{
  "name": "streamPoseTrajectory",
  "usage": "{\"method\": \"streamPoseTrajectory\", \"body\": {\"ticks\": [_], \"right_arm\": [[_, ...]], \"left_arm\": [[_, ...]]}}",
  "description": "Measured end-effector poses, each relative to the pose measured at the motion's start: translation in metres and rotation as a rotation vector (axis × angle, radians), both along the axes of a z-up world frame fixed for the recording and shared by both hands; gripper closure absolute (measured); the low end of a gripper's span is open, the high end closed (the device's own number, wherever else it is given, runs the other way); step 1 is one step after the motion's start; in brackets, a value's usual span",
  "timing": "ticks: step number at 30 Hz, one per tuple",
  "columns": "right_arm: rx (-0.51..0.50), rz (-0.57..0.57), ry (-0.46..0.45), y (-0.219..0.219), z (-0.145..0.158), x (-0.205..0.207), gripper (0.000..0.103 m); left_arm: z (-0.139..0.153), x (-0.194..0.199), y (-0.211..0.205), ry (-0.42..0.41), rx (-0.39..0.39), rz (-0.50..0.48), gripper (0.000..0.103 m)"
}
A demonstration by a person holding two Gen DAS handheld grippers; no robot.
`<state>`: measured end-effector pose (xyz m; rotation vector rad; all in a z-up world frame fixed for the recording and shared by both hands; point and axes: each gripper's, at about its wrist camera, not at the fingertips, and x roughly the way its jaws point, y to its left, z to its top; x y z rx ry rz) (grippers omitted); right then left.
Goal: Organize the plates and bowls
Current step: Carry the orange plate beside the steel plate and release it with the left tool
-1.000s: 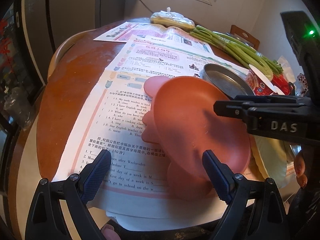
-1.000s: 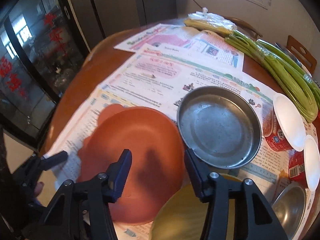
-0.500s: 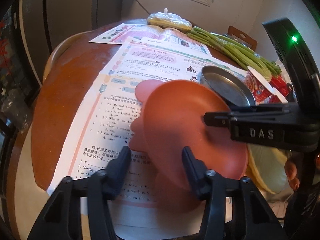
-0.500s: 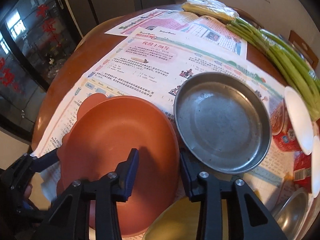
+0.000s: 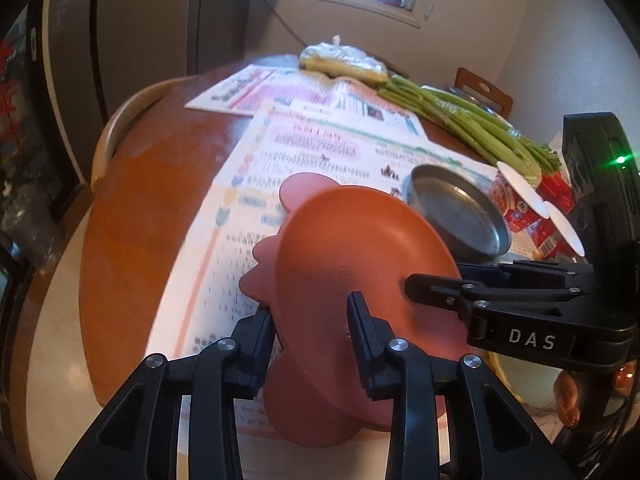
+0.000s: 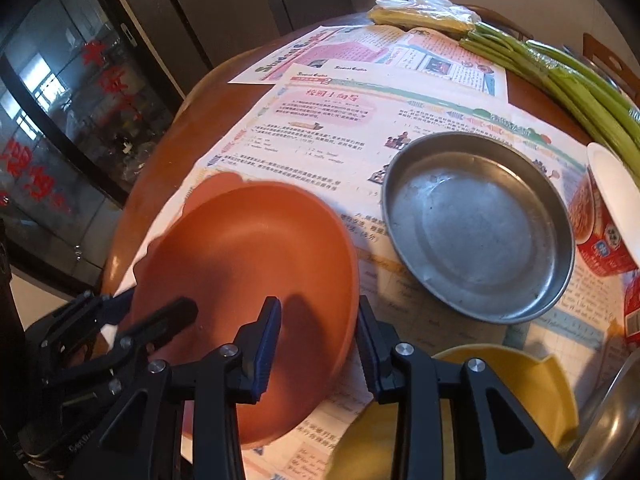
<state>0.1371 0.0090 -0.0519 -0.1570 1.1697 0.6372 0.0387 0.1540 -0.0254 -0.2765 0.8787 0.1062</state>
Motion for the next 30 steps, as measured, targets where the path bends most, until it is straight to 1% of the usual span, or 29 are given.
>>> {"method": "streamPoseTrajectory", "body": {"ticks": [4, 8, 13, 18, 23, 27, 30], "right_arm": [[0.004, -0.029, -0.042, 0.004, 0.012, 0.002, 0.065], [0.030, -0.051, -0.054, 0.009, 0.025, 0.009, 0.065], [0.046, -0.051, -0.082, 0.024, 0.036, 0.018, 0.065], [0.046, -0.078, -0.071, 0.035, 0.033, 0.034, 0.065], [0.051, -0.103, -0.052, 0.043, 0.024, 0.048, 0.065], [0.055, -0.129, -0.017, 0.046, 0.012, 0.060, 0.065], [0.039, -0.143, -0.012, 0.048, 0.006, 0.064, 0.065]], "left_arm": [[0.011, 0.007, 0.005, -0.018, 0.017, -0.016, 0.067], [0.020, 0.018, 0.020, -0.021, 0.004, -0.021, 0.067], [0.026, 0.035, 0.035, -0.028, 0.019, -0.014, 0.067], [0.024, 0.057, 0.047, -0.020, 0.021, -0.023, 0.067], [0.013, 0.083, 0.062, 0.016, -0.007, -0.036, 0.067], [0.005, 0.098, 0.067, 0.027, -0.002, -0.042, 0.067], [-0.002, 0.109, 0.069, 0.047, -0.013, -0.050, 0.067]]}}
